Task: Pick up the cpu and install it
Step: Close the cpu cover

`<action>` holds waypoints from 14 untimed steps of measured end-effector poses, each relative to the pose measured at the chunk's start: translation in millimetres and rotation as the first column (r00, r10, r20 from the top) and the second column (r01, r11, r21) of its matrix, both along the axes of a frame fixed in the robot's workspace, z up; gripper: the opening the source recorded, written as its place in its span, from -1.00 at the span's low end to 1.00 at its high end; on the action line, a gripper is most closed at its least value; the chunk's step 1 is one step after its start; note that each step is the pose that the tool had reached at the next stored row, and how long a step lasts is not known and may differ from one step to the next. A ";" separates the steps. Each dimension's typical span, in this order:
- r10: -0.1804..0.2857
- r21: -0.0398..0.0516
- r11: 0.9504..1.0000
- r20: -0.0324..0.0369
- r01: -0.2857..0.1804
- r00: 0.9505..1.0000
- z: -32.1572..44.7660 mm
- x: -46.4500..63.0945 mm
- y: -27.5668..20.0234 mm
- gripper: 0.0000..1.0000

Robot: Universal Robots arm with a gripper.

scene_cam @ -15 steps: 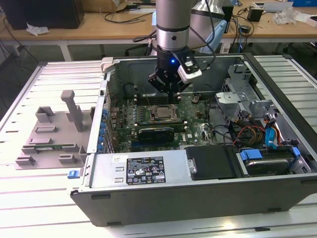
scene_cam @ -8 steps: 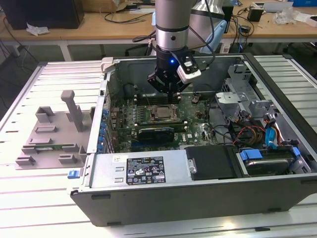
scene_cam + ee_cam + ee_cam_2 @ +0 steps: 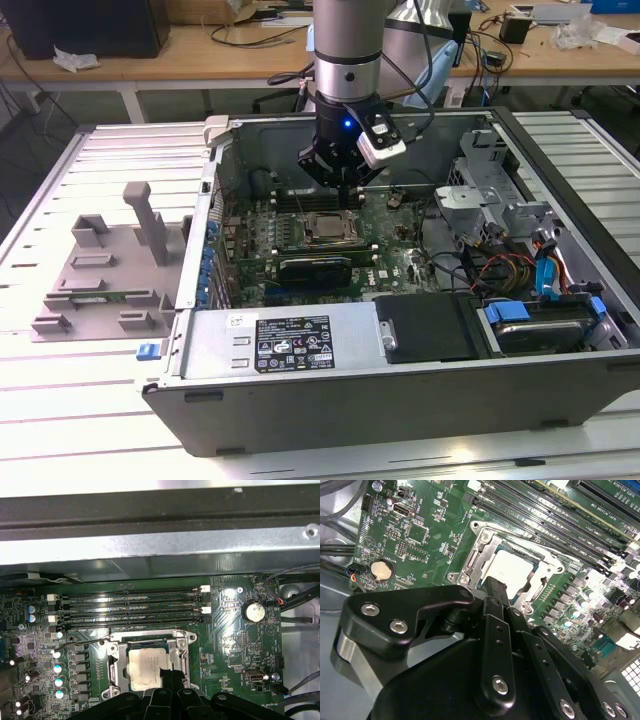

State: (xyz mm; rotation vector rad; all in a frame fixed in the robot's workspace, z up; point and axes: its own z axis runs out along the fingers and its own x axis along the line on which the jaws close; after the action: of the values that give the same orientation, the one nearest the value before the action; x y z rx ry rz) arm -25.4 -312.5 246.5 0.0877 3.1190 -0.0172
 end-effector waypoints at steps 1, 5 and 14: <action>0.000 0.000 1.000 0.000 0.000 1.000 -1.2 -1.6 0.0 -0.79; 0.000 0.000 1.000 0.000 0.000 1.000 -11.9 -13.4 -1.3 -0.79; 0.000 0.016 1.000 0.001 0.000 1.000 -23.3 -31.4 -9.4 -0.79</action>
State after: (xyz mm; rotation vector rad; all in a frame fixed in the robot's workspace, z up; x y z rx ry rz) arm -56.7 -321.9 223.1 0.0874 3.1187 0.0071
